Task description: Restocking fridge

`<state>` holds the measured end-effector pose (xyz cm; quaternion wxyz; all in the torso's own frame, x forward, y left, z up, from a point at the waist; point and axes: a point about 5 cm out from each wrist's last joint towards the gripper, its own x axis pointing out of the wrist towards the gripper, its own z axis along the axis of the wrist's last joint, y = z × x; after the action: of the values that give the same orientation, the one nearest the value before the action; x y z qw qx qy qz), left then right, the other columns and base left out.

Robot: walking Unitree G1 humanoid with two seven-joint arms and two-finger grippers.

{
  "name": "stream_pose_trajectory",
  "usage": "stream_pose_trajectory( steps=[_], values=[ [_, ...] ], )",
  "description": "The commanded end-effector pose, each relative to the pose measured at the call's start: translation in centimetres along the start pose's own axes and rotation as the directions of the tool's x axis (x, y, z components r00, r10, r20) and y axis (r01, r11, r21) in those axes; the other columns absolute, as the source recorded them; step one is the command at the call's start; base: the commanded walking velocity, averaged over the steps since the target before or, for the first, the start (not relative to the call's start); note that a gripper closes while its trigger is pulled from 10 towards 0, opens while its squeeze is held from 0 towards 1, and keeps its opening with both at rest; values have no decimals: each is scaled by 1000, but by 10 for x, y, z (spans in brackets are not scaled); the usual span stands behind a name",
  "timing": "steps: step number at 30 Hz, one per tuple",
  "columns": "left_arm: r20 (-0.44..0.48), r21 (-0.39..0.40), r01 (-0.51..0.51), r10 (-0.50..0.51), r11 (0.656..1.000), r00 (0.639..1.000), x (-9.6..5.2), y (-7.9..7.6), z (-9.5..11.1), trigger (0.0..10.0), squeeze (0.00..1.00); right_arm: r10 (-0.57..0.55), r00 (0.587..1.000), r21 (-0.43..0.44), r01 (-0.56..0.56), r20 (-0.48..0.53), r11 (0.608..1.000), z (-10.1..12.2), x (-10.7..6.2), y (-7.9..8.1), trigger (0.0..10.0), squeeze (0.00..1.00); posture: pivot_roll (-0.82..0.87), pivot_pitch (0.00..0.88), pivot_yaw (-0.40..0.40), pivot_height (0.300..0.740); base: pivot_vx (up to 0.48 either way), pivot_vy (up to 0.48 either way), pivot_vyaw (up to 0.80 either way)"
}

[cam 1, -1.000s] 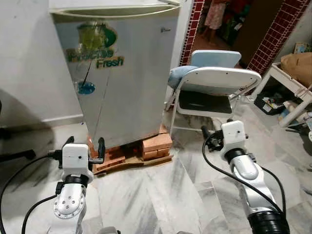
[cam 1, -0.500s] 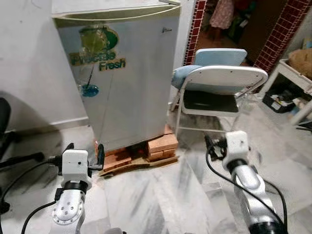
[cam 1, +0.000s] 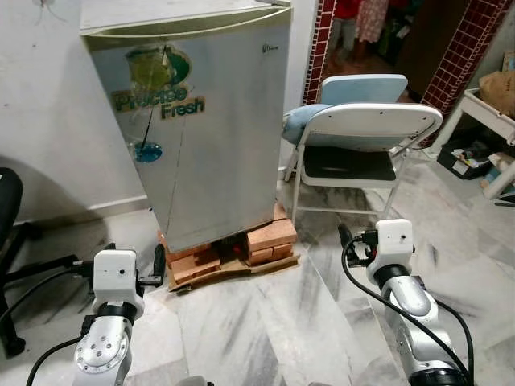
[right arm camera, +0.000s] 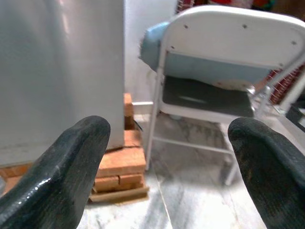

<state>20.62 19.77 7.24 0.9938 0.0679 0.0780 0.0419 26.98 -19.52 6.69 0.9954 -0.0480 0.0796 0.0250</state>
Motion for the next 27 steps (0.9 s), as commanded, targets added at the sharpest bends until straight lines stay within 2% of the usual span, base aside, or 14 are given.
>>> stream_pose_trajectory(
  steps=[1, 6, 7, 11, 13, 17, 19, 22, 27],
  values=[
    [19, 9, -1, 1, 1000, 1000, 1, 5, 7, 10000, 0, -1, 999, -2, 1, 33, 1000, 10, 3, 1, 10000, 0, 2, 55, 35, 740, 0, 480, 0],
    [43, 16, 20, -20, 1000, 999, 4, 2, 16, 10000, 0, -2, 998, 62, -1, 57, 998, 19, 6, 3, 10000, 0, 19, 87, 42, 740, 0, 480, 0],
    [57, 34, 27, -29, 999, 998, 4, 1, 19, 10000, 0, -13, 998, 28, 11, 69, 1000, 23, 6, 2, 10000, 0, 26, 92, 54, 740, 0, 480, 0],
    [63, 45, 13, -16, 999, 998, 6, 5, 23, 10000, 0, -32, 996, -16, 33, 85, 999, 31, 10, 2, 10000, 0, 29, 114, 67, 740, 0, 480, 0],
    [71, 46, 10, -13, 999, 997, 7, 7, 26, 10000, 0, -24, 995, 1, 24, 102, 1000, 35, 11, 5, 10000, 0, 26, 120, 71, 740, 0, 480, 0],
    [71, 28, 52, -54, 998, 996, 7, 5, 27, 10000, 0, -31, 992, -28, 35, 121, 999, 39, 12, 6, 10000, 0, 3, 127, 65, 740, 0, 480, 0],
    [75, 32, 47, -50, 998, 996, 8, 2, 27, 10000, 0, -1, 997, -60, 6, 81, 998, 37, 11, 7, 10000, 0, -2, 132, 53, 740, 0, 480, 0],
    [74, 17, 57, -58, 998, 996, 6, -1, 28, 10000, 0, 10, 997, 0, -10, 73, 1000, 35, 7, 7, 10000, 0, 1, 135, 44, 740, 0, 480, 0],
    [60, 15, 54, -54, 998, 997, 2, -2, 25, 10000, 0, 11, 998, 40, -14, 57, 999, 29, 2, 5, 10000, 0, 13, 129, 26, 740, 0, 480, -100]
  ],
)
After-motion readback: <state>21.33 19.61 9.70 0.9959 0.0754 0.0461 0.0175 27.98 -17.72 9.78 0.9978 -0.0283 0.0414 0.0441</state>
